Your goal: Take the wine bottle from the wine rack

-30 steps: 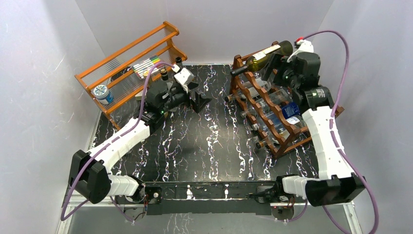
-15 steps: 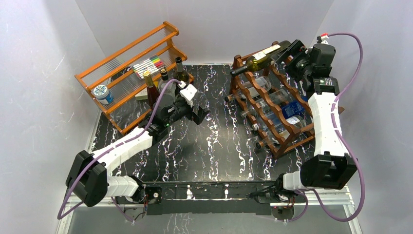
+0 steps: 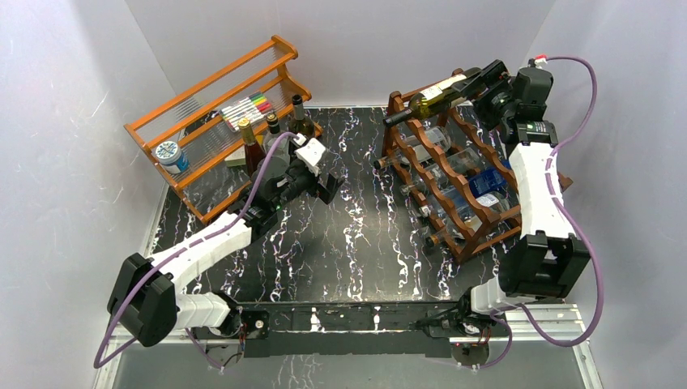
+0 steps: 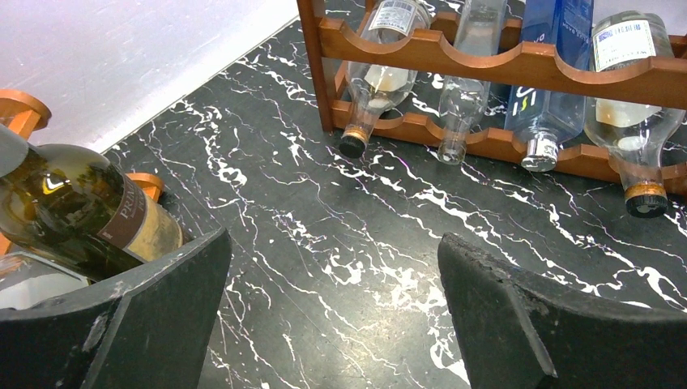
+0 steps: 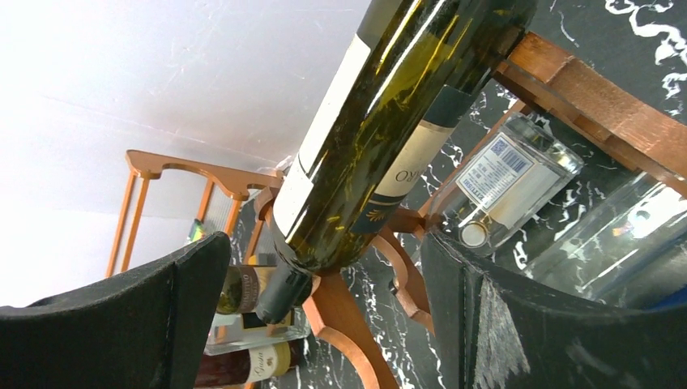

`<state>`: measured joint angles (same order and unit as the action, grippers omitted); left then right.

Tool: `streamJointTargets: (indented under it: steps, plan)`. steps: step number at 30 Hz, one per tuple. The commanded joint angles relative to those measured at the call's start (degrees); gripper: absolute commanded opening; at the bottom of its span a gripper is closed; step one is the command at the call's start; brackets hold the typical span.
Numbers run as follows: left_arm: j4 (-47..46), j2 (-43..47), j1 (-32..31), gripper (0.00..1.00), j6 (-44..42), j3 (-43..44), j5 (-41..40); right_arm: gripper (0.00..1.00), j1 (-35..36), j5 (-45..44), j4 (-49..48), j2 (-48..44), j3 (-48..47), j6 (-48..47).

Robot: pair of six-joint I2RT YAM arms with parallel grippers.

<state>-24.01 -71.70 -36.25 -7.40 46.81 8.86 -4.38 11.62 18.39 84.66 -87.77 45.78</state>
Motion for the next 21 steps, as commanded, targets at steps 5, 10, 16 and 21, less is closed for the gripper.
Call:
streamJointTargets:
  steps: [5,10,16,21]
  plan:
    - [-1.7,2.7,-0.2,0.98,-1.0,0.4,-0.3,0.98,-0.1,-0.3,-7.3,4.1,-2.0,10.7]
    - [-1.7,2.8,-0.2,0.98,-1.2,0.3,-0.3,0.98,0.6,-0.5,-8.4,7.0,-2.9,13.8]
    - [-1.6,2.9,-0.2,0.98,-1.4,0.3,-0.5,0.98,1.9,-3.6,-9.3,9.2,-2.4,16.5]
    - [-1.8,2.8,-0.2,0.98,-1.2,0.2,-0.3,0.98,3.6,-7.2,-14.5,11.1,1.3,23.1]
